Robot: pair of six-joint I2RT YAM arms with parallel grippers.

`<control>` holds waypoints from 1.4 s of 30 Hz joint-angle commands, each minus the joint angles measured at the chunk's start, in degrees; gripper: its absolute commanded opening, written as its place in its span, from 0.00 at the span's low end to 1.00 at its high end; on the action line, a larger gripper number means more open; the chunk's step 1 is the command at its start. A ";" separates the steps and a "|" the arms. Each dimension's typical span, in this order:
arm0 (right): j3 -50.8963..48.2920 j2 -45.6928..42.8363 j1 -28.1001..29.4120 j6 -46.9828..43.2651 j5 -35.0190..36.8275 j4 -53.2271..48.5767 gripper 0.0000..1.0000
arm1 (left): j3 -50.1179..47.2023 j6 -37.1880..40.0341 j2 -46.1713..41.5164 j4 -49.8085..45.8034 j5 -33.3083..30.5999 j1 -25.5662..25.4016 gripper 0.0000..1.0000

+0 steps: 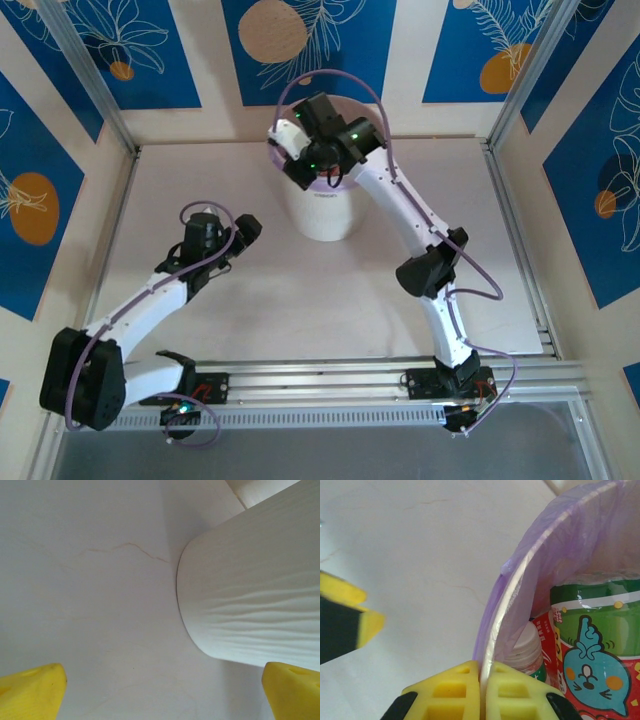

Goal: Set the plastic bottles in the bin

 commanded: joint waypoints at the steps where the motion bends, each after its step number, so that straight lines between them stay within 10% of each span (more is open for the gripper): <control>1: 2.91 -1.31 2.40 -0.13 -2.42 3.23 0.00 | -0.51 4.11 -2.82 -5.98 -3.08 2.04 1.00; 8: 2.23 -0.99 4.35 1.83 -4.31 3.85 0.00 | -0.42 5.78 -4.49 -8.65 -3.86 3.57 1.00; 16: 2.43 -5.77 4.77 2.93 -3.21 6.39 0.72 | 1.97 9.06 -2.44 -9.87 -5.00 4.63 1.00; 23: -7.19 -16.39 -0.55 4.93 4.11 9.41 0.99 | 4.01 18.65 -1.99 -9.83 -12.01 5.84 1.00; 32: -53.03 -40.30 -23.00 18.36 4.12 27.82 0.99 | 5.48 34.54 0.53 -12.12 -29.23 7.81 1.00; 42: -92.85 -47.18 -36.98 24.80 8.17 54.69 0.99 | -2.66 46.98 8.96 10.42 -33.05 8.84 1.00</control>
